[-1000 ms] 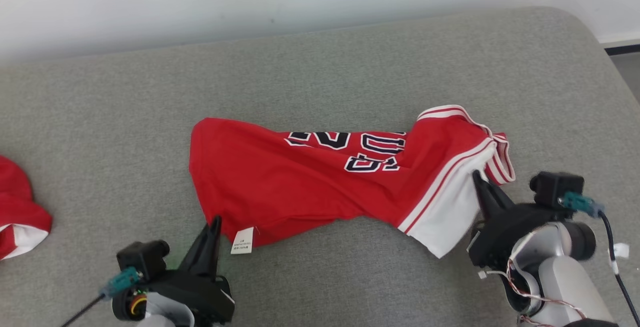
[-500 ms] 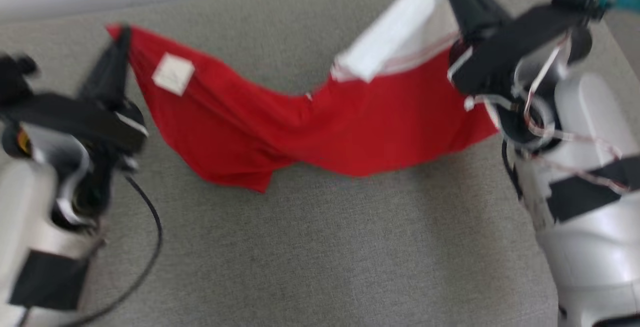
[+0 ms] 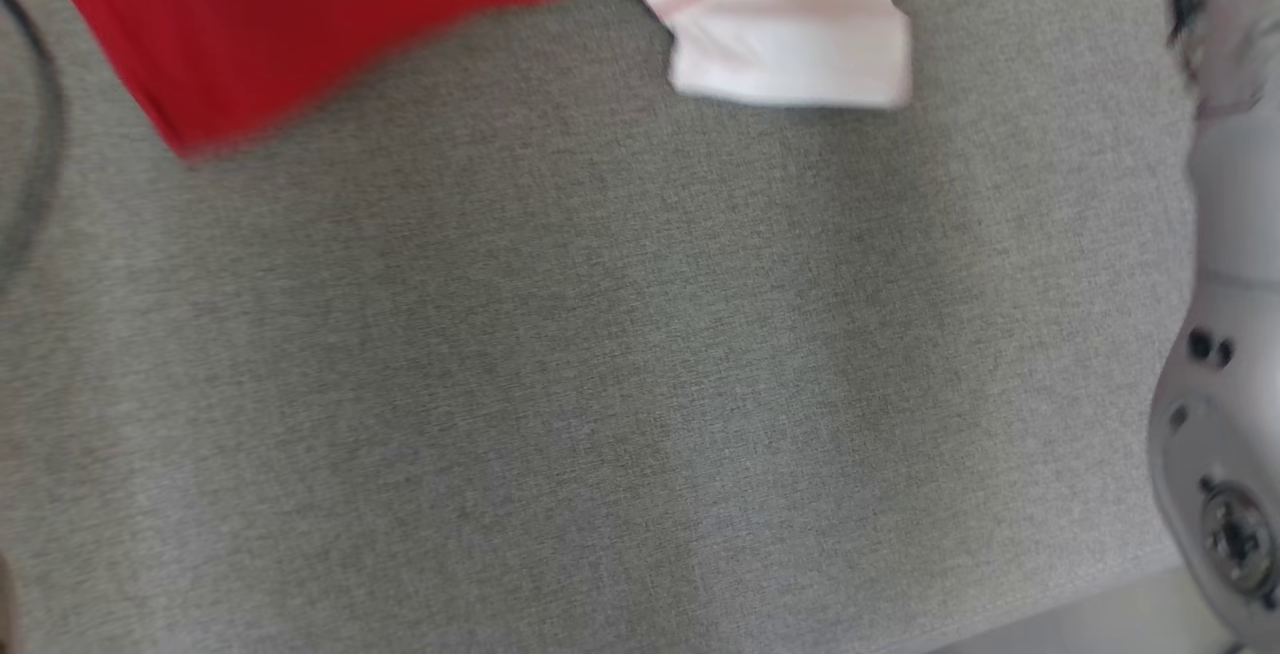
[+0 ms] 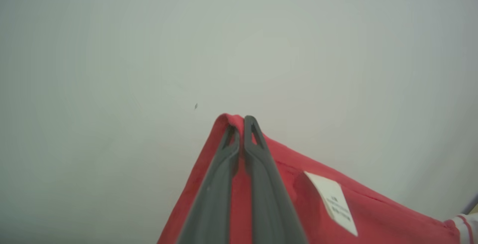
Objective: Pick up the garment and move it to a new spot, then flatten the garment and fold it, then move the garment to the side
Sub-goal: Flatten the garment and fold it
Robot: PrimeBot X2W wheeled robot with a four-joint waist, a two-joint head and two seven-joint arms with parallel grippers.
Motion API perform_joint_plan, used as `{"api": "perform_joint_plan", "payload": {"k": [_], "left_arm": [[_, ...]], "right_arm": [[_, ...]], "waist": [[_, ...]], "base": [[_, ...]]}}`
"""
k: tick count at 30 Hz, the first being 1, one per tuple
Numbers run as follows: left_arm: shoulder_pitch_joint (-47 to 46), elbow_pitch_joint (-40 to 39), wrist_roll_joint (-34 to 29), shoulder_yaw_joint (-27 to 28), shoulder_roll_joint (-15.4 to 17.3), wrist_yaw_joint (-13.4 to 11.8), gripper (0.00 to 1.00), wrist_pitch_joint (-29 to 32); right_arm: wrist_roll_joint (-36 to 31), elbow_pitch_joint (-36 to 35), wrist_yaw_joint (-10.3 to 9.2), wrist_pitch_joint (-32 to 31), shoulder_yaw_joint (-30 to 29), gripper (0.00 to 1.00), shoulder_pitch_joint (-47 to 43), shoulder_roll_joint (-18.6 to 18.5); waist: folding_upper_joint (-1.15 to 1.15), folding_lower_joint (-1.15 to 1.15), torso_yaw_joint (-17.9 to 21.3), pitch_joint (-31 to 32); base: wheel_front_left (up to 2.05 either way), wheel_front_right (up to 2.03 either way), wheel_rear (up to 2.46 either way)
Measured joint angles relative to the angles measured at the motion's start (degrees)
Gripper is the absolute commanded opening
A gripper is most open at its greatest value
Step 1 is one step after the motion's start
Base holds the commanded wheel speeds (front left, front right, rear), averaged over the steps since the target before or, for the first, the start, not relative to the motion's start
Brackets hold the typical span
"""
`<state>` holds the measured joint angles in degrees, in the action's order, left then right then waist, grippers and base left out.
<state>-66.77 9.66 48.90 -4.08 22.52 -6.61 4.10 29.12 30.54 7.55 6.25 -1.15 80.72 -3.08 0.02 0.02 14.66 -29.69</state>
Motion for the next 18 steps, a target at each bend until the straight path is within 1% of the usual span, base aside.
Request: {"api": "perform_joint_plan", "payload": {"k": [1, 2, 5, 7, 9, 10, 12, 14, 16, 18], "left_arm": [[-1.9, 0.01, -0.15, 0.96, -0.04, -0.41, 0.0, -1.15], [-5.53, 0.09, 0.01, 2.96, -0.12, -1.47, 0.0, -3.22], [-9.79, 0.2, -0.33, 4.19, 0.57, -1.45, 0.0, -5.27], [-11.96, -0.01, -0.48, 4.78, 0.97, -1.36, 0.0, -6.3], [-13.35, -0.52, -0.41, 4.89, 0.93, -0.6, 0.0, -7.06], [-13.93, -0.54, -0.08, 4.95, 0.87, -0.3, 0.0, -7.13], [-14.61, -0.45, 0.18, 4.93, 0.74, 1.1, 0.0, -7.82], [-14.62, 0.03, 0.47, 4.85, 0.35, 1.66, 0.0, -8.51], [-14.18, 0.59, 0.57, 4.68, 0.1, 2.11, 0.0, -8.94], [-13.17, 1.4, 0.6, 4.92, 0.33, 2.58, 0.0, -9.29]], "right_arm": [[0.12, 0.85, 0.0, 1.79, -1.25, 0.0, 1.68, 0.11], [2.33, 2.37, 0.0, 4.8, -2.31, 0.0, 4.74, 0.08], [4.66, 4.14, 0.0, 7.55, -3.43, 0.0, 8.9, 0.33], [4.65, 4.23, 0.0, 8.34, -4.22, 0.0, 11.17, 0.25], [4.55, 3.35, 0.01, 8.61, -5.24, 0.0, 12.66, 0.31], [4.36, 1.83, 0.0, 8.64, -6.47, 0.0, 13.07, 0.44], [2.98, -2.91, 0.01, 8.67, -9.45, 0.0, 13.63, 0.45], [1.89, -7.97, 0.02, 8.66, -11.72, 0.0, 13.71, 0.45], [-0.02, -11.76, 0.05, 8.68, -11.94, 0.0, 13.07, 0.4], [-1.51, -12.0, 0.05, 8.72, -10.26, 0.0, 11.22, 0.33]], "waist": [[0.0, 0.0, 0.21, -0.64], [0.0, 0.0, 0.72, -1.61], [0.0, -0.01, 1.57, -2.57], [-0.01, -0.02, 1.95, -3.21], [-0.01, -0.02, 2.12, -3.96], [-0.01, -0.02, 2.13, -4.38], [-0.01, -0.02, 2.01, -5.32], [-0.01, -0.02, 1.69, -6.32], [-0.01, -0.02, 1.19, -7.26], [-0.01, -0.02, 0.59, -8.18]], "base": [[0.0, 0.0, 0.0], [0.0, 0.0, 0.0], [0.0, 0.0, 0.0], [0.0, 0.0, 0.0], [0.0, 0.0, 0.0], [0.0, 0.0, 0.0], [0.0, 0.0, 0.0], [0.0, 0.0, 0.0], [0.0, 0.0, 0.0], [0.0, 0.0, 0.0]]}}
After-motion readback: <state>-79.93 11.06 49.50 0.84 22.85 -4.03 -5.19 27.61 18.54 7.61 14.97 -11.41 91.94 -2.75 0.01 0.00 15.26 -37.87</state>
